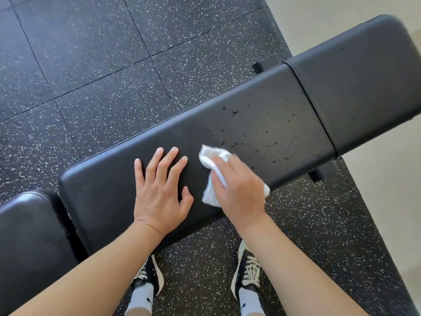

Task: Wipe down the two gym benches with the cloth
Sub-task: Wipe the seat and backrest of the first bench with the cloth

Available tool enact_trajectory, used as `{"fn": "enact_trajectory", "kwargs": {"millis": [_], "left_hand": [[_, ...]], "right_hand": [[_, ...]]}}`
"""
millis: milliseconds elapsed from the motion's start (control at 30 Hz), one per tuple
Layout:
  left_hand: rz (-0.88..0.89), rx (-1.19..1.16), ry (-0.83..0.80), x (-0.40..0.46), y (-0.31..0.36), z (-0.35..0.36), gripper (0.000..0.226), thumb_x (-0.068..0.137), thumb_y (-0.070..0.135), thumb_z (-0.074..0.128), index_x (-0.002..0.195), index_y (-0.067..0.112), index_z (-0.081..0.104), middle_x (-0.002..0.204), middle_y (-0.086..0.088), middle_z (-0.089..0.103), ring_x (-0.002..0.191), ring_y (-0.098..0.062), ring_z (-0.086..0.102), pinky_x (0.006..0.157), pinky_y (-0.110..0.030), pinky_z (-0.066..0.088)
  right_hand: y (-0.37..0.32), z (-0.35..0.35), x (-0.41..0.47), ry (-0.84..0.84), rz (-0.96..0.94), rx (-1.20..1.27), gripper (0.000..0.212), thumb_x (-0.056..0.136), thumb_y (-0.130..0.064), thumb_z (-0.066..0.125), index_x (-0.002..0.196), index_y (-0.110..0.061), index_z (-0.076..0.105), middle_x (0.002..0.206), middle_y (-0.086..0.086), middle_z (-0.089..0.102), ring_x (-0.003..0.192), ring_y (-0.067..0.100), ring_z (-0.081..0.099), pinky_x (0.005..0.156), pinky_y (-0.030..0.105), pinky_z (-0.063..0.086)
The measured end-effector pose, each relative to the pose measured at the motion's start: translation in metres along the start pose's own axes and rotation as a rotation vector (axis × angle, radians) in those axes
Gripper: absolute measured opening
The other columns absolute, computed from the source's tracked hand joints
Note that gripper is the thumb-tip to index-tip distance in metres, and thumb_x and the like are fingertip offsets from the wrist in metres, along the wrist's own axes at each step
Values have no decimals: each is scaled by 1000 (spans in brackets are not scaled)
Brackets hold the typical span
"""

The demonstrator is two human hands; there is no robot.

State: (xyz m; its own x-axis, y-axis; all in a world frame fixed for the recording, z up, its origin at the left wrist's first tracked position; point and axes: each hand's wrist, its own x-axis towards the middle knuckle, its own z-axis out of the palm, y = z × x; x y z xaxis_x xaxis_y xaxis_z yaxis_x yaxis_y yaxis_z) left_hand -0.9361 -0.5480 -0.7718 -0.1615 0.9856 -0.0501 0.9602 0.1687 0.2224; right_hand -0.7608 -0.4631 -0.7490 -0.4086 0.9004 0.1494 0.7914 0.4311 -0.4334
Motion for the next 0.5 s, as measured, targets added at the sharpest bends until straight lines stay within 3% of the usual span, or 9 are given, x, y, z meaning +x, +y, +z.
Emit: {"fn": "enact_trajectory", "kwargs": {"millis": [100, 233, 367, 500], "left_hand": [[-2, -8, 2, 0, 1, 0, 64, 88, 39, 49, 149, 18, 49, 165, -5, 37, 158, -35, 25, 127, -68, 5], [-3, -8, 2, 1, 2, -2, 65, 88, 38, 50, 150, 18, 48, 163, -6, 39, 157, -36, 26, 126, -70, 7], [1, -11, 5, 1, 1, -1, 65, 88, 39, 49, 149, 18, 49, 164, -6, 38, 157, -35, 25, 126, -69, 6], [5, 3, 10, 0, -1, 2, 66, 88, 39, 50, 152, 20, 48, 166, -4, 36, 159, -34, 24, 127, -68, 5]], "right_hand": [[-24, 20, 64, -14, 54, -4, 23, 94, -21, 62, 113, -18, 75, 96, 4, 67, 75, 24, 63, 56, 37, 48], [-39, 36, 115, -90, 110, -76, 27, 102, -29, 48, 119, -24, 68, 110, -2, 63, 89, 20, 63, 61, 31, 35], [-27, 24, 82, -96, 48, -24, 26, 98, -24, 56, 120, -22, 70, 103, 1, 64, 83, 21, 61, 62, 33, 47], [6, -4, 2, -43, -20, -28, 30, 98, -20, 61, 126, -18, 70, 103, 1, 66, 71, 19, 57, 57, 31, 49]]}}
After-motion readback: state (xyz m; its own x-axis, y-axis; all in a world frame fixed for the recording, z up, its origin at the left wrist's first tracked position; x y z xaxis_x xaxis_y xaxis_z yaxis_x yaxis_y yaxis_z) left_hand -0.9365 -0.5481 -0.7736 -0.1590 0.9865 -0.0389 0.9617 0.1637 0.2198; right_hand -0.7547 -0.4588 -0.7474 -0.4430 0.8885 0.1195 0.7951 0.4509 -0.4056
